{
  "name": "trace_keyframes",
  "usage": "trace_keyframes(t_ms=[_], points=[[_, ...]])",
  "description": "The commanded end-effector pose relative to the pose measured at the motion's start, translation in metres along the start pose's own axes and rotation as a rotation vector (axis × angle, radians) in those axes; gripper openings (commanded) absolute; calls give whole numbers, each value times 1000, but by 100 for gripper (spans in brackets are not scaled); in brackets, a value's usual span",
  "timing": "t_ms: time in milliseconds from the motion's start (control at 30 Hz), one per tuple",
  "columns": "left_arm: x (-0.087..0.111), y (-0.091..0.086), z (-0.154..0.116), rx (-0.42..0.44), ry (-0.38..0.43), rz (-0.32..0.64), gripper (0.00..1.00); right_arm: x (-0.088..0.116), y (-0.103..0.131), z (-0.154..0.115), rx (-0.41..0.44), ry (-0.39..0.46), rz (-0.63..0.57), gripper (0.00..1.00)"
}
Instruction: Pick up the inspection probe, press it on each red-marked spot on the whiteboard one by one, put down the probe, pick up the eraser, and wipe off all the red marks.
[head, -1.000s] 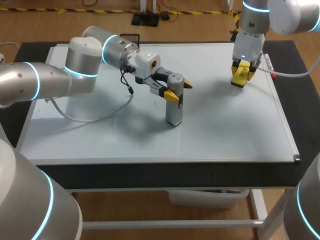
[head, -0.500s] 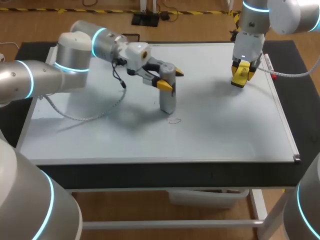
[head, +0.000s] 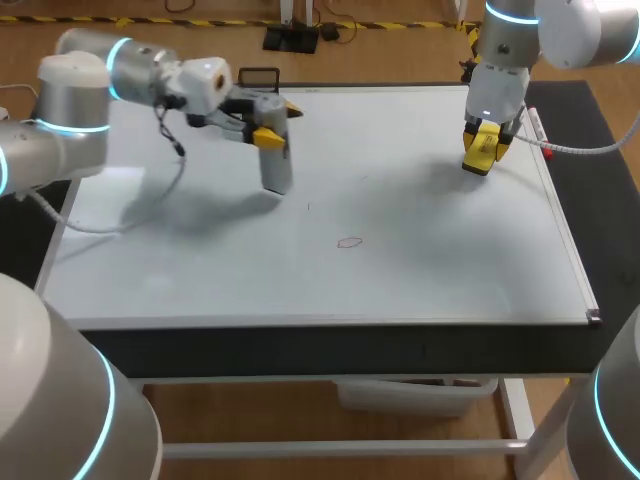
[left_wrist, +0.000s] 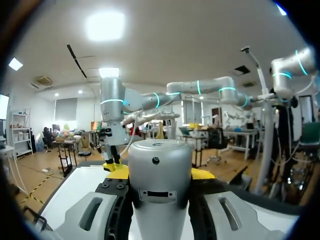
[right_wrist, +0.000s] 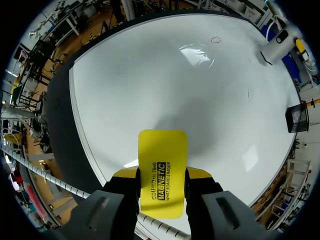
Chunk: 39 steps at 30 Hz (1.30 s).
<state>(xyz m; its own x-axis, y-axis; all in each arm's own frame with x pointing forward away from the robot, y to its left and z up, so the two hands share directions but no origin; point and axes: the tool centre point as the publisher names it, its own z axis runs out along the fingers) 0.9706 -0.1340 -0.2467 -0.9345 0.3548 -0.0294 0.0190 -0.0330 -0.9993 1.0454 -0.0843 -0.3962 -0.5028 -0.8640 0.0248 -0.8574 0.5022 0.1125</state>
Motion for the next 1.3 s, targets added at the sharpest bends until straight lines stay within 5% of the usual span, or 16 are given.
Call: trace_keyframes(t_ms=[33,667,1000,1300], points=[[11,-5,-28,-11,-151,-3,0,0,-1,-1,1,4,-2,0],[22,6,-121,0,-349,-27,0,0,-1,-1,1,4,-2,0],[23,6,-123,3,-352,-26,0,0,-1,-1,1,4,-2,0],[23,6,-123,3,-352,-26,0,-19,34,-2,-13,-14,-16,0]])
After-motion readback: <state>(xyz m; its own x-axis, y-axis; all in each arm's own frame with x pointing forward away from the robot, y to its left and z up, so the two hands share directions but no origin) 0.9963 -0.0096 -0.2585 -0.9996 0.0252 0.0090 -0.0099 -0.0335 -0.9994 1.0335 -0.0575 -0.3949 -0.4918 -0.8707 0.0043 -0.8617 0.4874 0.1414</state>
